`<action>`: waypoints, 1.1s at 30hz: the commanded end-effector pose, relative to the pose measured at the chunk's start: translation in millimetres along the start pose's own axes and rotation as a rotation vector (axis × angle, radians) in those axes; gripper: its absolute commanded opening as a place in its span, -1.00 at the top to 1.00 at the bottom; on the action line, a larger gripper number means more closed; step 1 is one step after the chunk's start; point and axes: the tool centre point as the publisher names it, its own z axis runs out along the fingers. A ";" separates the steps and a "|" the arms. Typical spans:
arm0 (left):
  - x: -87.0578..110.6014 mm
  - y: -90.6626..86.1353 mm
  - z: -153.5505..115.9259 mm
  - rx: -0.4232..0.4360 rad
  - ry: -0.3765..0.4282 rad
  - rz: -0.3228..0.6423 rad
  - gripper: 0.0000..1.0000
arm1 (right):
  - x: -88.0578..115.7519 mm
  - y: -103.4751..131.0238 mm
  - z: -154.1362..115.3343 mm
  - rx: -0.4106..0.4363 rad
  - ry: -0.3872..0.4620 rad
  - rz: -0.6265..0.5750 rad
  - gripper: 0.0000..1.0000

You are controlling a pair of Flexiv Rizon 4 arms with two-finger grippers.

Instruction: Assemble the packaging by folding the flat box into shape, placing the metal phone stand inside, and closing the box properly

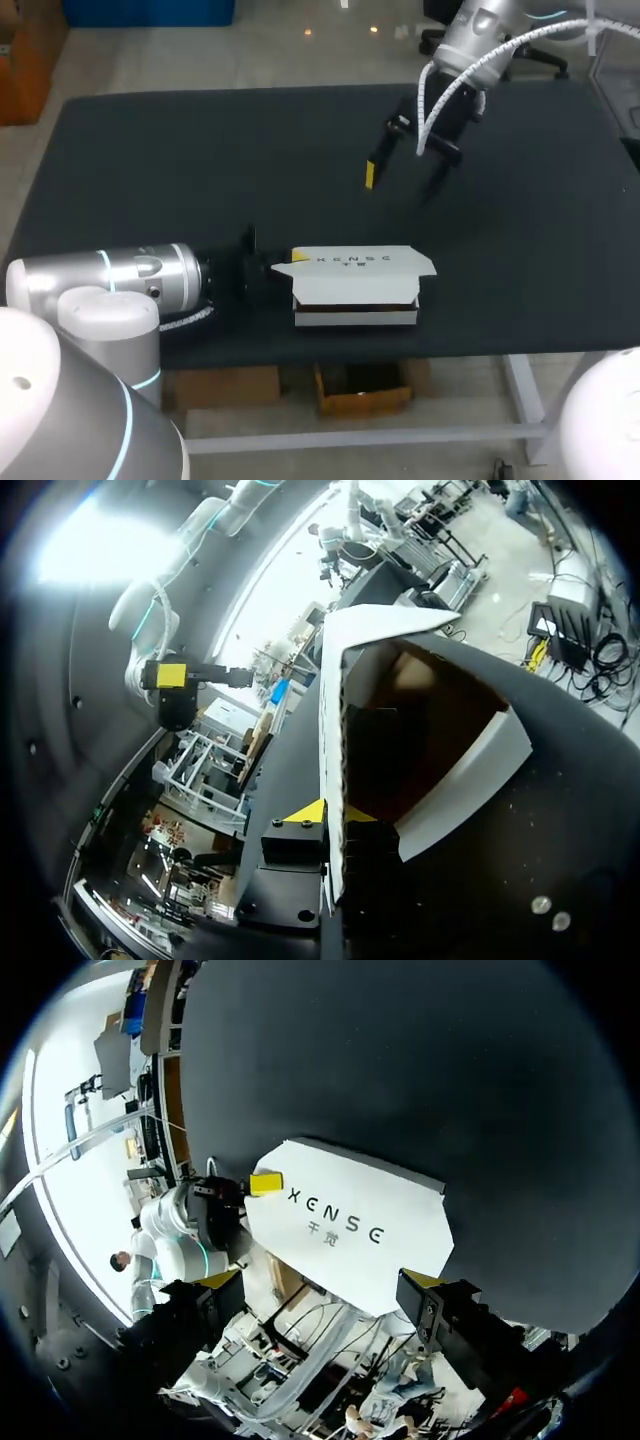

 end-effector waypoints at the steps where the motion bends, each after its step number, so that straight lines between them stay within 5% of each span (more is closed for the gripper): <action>1: 5.7 1.0 0.1 -0.003 -0.023 0.012 1.00 | 1.1 -8.8 11.3 -0.016 -0.060 0.116 -1.00; 17: 5.2 -4.9 -3.3 0.007 -0.052 0.048 1.00 | -34.3 -37.0 36.0 -0.184 -0.017 0.239 -1.00; 22: 5.3 -7.1 -4.6 0.009 -0.053 0.052 1.00 | -37.5 -41.3 39.5 -0.253 -0.040 0.255 -0.65; 26: 5.3 -8.0 -5.3 0.007 -0.056 0.054 1.00 | -40.5 -43.0 43.6 -0.271 -0.025 0.239 0.00; 33: 7.3 -9.1 -7.1 0.011 -0.069 0.066 1.00 | -46.1 -42.9 52.9 -0.265 -0.012 0.239 0.08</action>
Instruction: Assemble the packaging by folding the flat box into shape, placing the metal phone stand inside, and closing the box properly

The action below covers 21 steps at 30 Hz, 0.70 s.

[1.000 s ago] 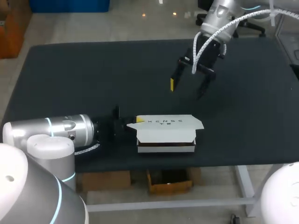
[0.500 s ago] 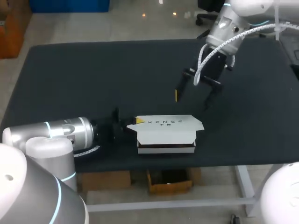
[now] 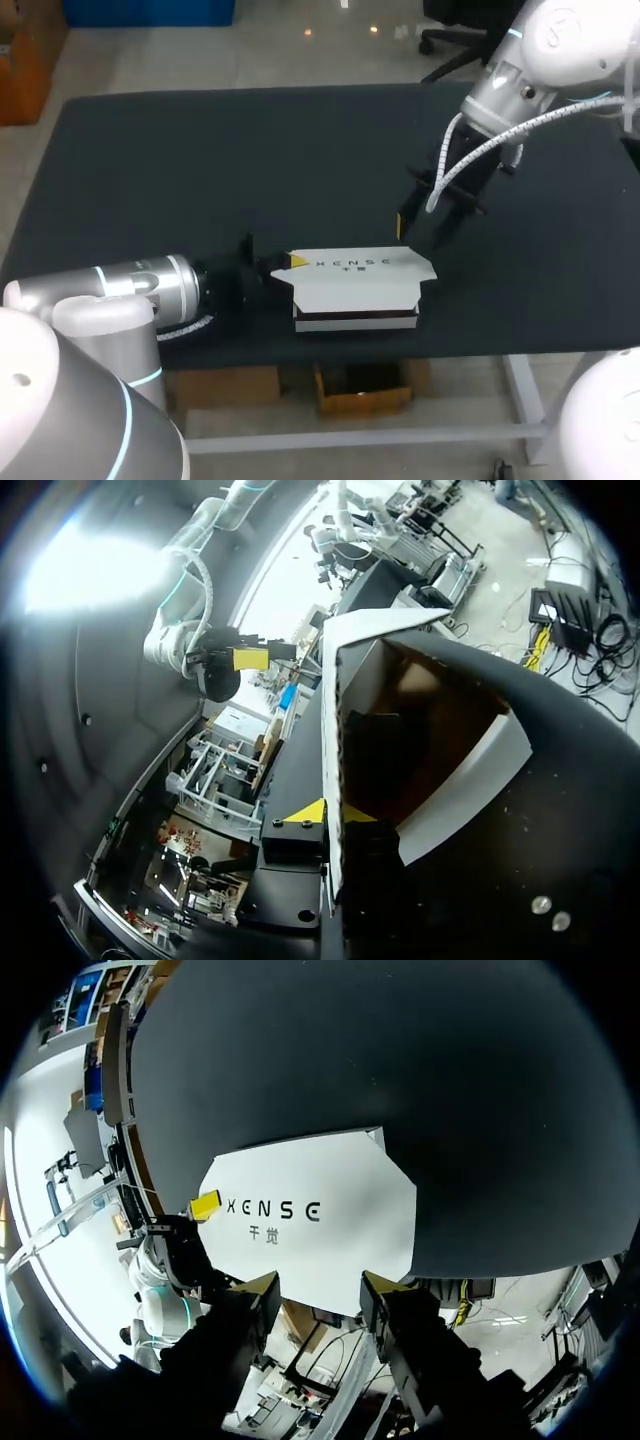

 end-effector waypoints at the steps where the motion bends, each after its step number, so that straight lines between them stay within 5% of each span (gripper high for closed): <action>1: 4.8 -0.9 -1.7 -0.001 -0.018 0.010 1.00 | -5.3 -3.7 6.5 -0.060 0.009 0.002 0.08; 21: 6.3 -1.9 0.0 0.009 -0.033 0.033 0.99 | -18.6 1.5 28.1 -0.035 0.012 -0.021 0.10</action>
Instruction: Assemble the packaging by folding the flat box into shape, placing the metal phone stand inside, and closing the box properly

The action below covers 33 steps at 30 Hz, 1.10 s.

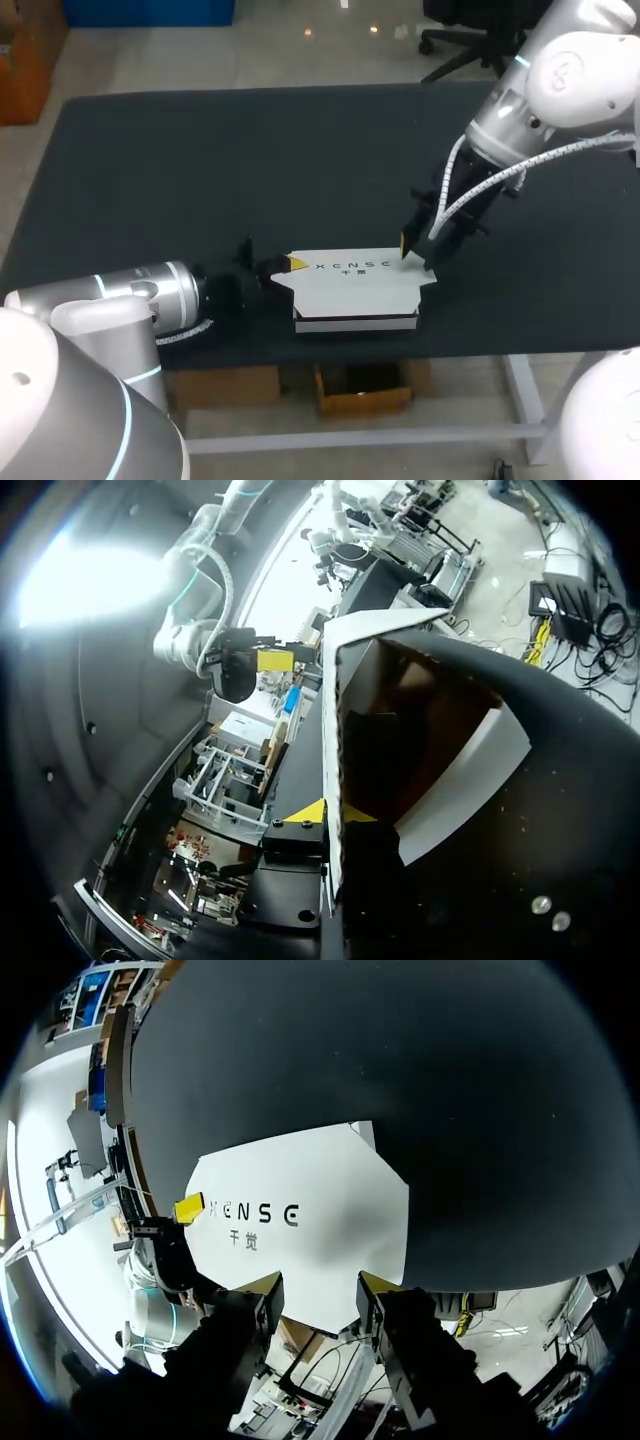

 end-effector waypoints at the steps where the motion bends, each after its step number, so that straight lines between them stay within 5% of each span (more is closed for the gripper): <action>1: 2.7 -0.7 0.5 0.000 -0.008 0.001 0.95 | -2.7 2.0 5.0 0.003 0.005 -0.001 0.09; 12: 1.9 -2.1 -0.2 0.002 -0.011 0.004 0.93 | -5.8 -0.2 12.1 -0.002 -0.005 -0.007 0.12; 20: 1.2 -3.7 -3.5 0.004 -0.021 0.014 0.55 | -7.3 -0.9 15.2 -0.008 -0.007 -0.009 0.15; 33: -0.8 -3.3 -18.8 -0.012 -0.049 0.029 0.51 | -11.6 -1.7 15.8 -0.013 -0.007 -0.002 0.18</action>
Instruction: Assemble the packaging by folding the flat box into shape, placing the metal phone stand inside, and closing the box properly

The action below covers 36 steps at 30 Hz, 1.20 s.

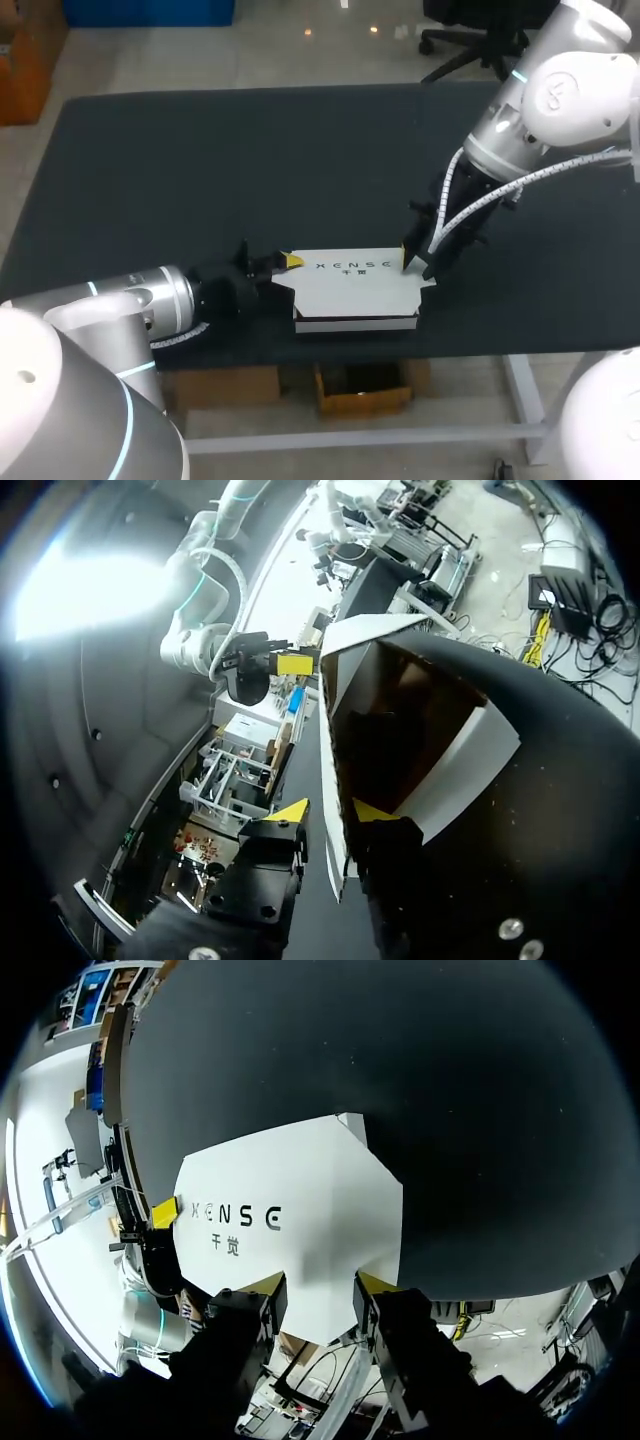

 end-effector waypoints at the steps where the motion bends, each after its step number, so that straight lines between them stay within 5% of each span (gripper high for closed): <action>1: 1.6 -2.5 -11.2 -0.007 -0.019 0.001 0.51 | -1.5 -1.3 1.2 -0.004 0.003 0.002 0.18; 16: 8.7 -0.1 -58.8 -0.077 0.004 0.009 0.36 | -2.0 -0.4 1.1 -0.009 0.003 0.002 0.18; 22: -4.8 2.4 -87.3 -0.107 0.007 -0.050 0.41 | -1.4 -0.1 1.4 -0.014 0.006 -0.001 0.20; 24: -14.4 1.3 -97.2 -0.119 0.011 -0.089 0.22 | -0.8 -0.3 1.7 -0.017 0.005 -0.002 0.20; 26: -22.5 0.8 -104.4 -0.127 0.012 -0.110 -0.60 | -0.6 -0.4 1.8 -0.018 0.004 -0.003 0.20; 27: -29.0 1.5 -108.9 -0.140 0.019 -0.143 -0.83 | -0.4 -0.4 1.7 -0.019 0.004 -0.003 0.20; 29: -38.7 4.1 -115.0 -0.160 0.041 -0.197 -1.00 | -0.3 -0.3 1.6 -0.020 0.004 -0.004 0.21; 36: -62.6 4.4 -116.1 -0.299 0.119 -0.343 -1.00 | 1.0 0.9 1.8 -0.020 0.002 -0.006 0.22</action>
